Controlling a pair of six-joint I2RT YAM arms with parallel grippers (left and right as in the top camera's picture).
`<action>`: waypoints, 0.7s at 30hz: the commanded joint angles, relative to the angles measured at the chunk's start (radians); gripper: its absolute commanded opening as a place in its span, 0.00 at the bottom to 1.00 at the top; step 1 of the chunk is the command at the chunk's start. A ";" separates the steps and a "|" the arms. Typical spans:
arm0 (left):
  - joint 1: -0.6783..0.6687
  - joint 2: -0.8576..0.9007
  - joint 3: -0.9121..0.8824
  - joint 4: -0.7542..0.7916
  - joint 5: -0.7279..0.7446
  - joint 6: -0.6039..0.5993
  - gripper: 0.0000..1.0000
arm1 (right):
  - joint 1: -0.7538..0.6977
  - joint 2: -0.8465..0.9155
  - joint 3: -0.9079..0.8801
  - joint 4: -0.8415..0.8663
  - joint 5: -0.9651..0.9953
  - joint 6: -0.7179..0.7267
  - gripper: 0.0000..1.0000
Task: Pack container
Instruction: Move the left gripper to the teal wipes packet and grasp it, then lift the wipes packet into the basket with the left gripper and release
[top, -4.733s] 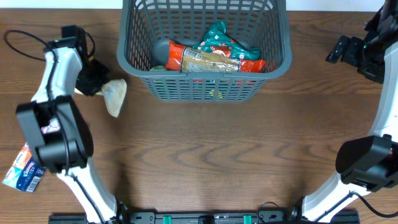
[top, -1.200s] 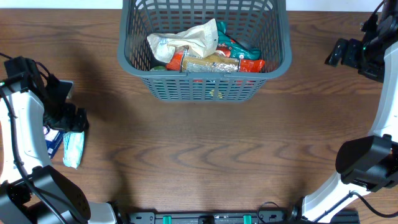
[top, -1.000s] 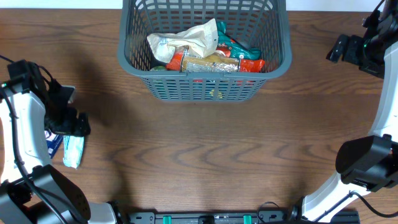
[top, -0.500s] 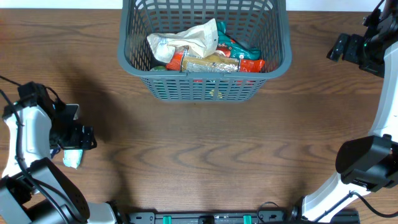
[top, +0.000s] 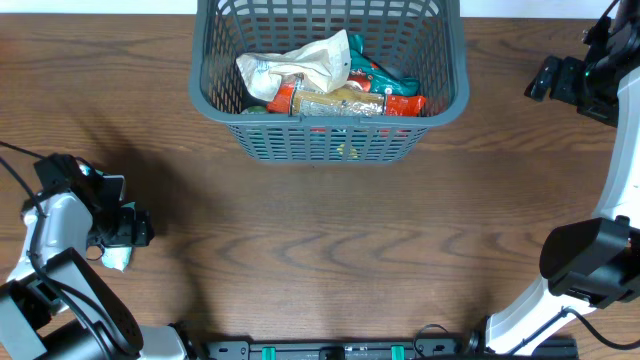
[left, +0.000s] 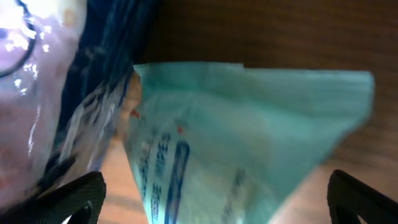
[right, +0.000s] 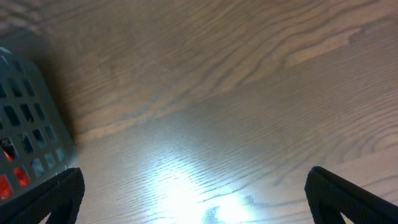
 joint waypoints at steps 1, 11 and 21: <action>0.005 -0.004 -0.034 0.044 0.032 -0.014 0.92 | -0.005 -0.013 -0.002 -0.005 0.006 -0.005 0.99; 0.005 -0.004 -0.052 0.092 0.217 -0.016 0.33 | -0.005 -0.013 -0.002 -0.032 0.007 -0.005 0.99; -0.098 -0.076 0.212 -0.116 0.284 -0.281 0.06 | -0.005 -0.013 -0.002 -0.044 0.006 -0.010 0.99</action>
